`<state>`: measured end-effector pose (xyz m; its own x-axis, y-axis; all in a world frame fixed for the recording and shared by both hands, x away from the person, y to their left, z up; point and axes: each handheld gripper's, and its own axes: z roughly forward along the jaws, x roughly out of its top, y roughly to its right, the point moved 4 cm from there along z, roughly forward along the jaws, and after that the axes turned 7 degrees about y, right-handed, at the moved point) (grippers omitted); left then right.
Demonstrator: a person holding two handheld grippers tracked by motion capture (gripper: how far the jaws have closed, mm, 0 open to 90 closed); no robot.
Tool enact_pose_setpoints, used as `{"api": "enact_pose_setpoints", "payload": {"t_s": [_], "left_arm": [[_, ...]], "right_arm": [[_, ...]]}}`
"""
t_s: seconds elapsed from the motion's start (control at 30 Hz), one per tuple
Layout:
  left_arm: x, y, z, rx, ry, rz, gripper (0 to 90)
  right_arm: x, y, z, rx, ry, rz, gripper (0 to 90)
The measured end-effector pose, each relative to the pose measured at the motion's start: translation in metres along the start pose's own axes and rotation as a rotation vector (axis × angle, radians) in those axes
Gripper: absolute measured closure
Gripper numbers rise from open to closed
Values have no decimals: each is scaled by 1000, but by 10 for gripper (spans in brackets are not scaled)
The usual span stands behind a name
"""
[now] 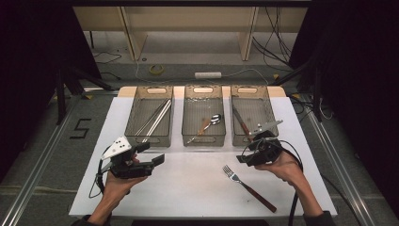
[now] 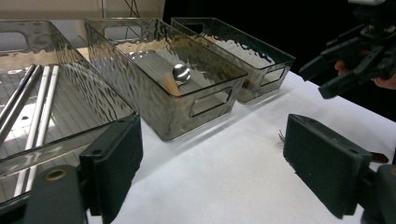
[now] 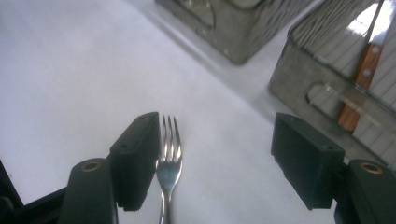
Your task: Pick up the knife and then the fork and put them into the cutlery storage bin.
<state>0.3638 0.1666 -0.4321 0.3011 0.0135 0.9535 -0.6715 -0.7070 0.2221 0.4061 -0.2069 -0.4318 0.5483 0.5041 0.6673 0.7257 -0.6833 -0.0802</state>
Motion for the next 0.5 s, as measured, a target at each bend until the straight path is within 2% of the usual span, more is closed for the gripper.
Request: {"api": "enact_pose_setpoints", "payload": {"t_s": [0.23, 0.5], "left_arm": [[0, 0, 0, 0, 1, -2, 192], [0, 0, -1, 0, 2, 0, 192]], "right_arm": [[-9, -10, 2, 24, -45, -18, 317], [-16, -19, -3, 55, -53, -34, 318]]}}
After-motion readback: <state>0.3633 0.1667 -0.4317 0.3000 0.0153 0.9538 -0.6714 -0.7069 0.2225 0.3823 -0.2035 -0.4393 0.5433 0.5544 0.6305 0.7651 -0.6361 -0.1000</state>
